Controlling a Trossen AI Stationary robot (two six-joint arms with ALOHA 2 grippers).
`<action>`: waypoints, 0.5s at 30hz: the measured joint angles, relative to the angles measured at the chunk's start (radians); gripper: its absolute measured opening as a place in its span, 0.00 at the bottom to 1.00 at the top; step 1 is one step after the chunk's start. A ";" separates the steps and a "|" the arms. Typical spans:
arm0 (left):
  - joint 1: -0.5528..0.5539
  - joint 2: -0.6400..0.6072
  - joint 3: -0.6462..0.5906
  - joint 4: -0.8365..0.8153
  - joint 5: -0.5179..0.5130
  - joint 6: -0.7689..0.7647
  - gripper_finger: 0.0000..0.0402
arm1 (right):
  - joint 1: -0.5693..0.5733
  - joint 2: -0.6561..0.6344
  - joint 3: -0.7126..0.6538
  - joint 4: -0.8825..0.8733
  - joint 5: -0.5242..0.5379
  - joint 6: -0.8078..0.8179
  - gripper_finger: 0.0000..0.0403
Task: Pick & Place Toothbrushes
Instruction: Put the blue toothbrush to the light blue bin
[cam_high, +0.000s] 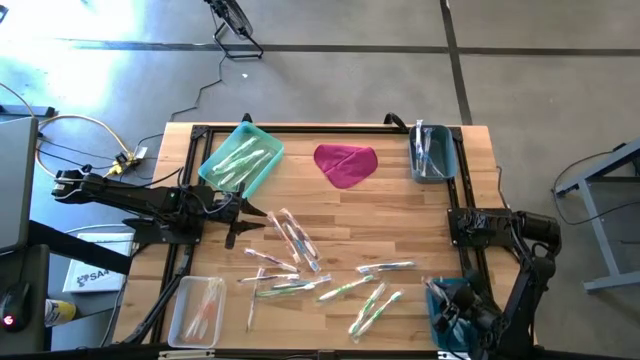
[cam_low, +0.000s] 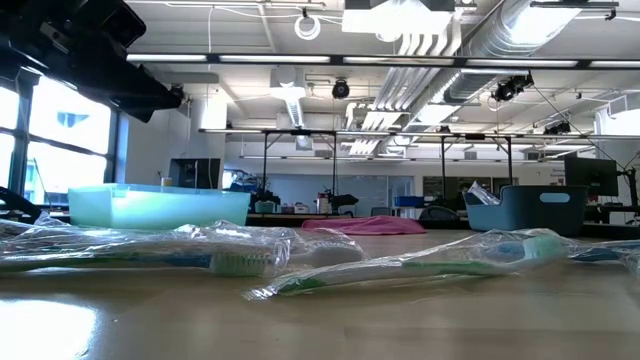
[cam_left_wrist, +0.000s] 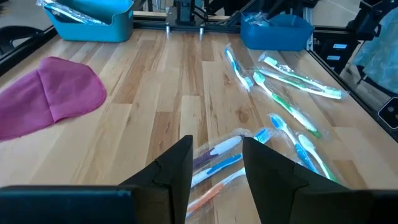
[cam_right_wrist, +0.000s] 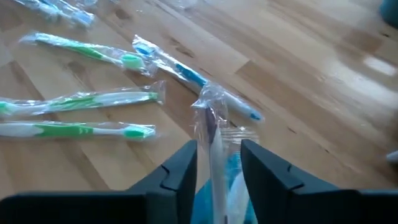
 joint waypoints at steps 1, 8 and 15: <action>0.000 0.000 0.000 0.000 0.001 0.000 0.34 | -0.003 -0.002 0.000 -0.008 -0.007 0.000 0.30; 0.000 0.000 0.000 0.000 0.001 0.005 0.34 | -0.033 -0.032 0.001 -0.078 -0.009 -0.004 0.25; 0.000 0.000 0.000 0.000 -0.003 0.007 0.34 | -0.066 -0.099 0.001 -0.078 0.075 -0.008 0.20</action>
